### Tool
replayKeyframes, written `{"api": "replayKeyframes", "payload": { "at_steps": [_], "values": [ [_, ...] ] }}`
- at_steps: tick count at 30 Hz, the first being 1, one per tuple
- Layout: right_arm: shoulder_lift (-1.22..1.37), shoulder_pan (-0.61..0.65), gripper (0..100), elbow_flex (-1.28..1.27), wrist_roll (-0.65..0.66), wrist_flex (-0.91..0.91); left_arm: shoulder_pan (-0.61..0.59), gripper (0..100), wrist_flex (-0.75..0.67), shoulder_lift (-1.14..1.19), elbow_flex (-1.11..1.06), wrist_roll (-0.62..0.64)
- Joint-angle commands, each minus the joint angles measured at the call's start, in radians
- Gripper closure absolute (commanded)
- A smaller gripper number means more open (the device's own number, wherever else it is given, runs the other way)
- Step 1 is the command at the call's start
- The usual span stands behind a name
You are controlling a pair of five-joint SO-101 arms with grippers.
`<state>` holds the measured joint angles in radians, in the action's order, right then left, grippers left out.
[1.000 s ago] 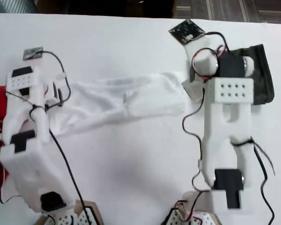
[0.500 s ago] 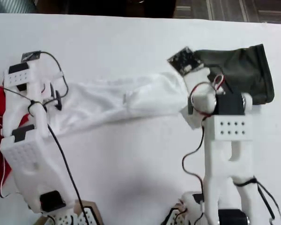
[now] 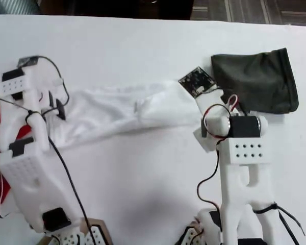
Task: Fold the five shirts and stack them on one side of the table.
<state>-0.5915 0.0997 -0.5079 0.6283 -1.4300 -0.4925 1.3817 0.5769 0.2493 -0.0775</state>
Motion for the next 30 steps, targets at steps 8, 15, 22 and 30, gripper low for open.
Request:
{"api": "replayKeyframes", "payload": {
  "at_steps": [8,15,22,30],
  "values": [
    [-0.051,0.007,97.8,0.005,0.0,0.005,-0.009,76,0.063,0.161,0.185,-0.008],
    [-0.051,0.007,97.8,0.009,0.0,0.005,0.049,76,0.281,0.328,0.427,-0.012],
    [-0.058,-0.001,97.8,0.011,0.003,-0.018,0.11,90,0.4,0.448,0.61,-0.015],
    [-0.194,-0.002,97.8,-0.026,0.0,-0.062,0.092,97,0.404,0.446,0.567,-0.075]
  ]
}}
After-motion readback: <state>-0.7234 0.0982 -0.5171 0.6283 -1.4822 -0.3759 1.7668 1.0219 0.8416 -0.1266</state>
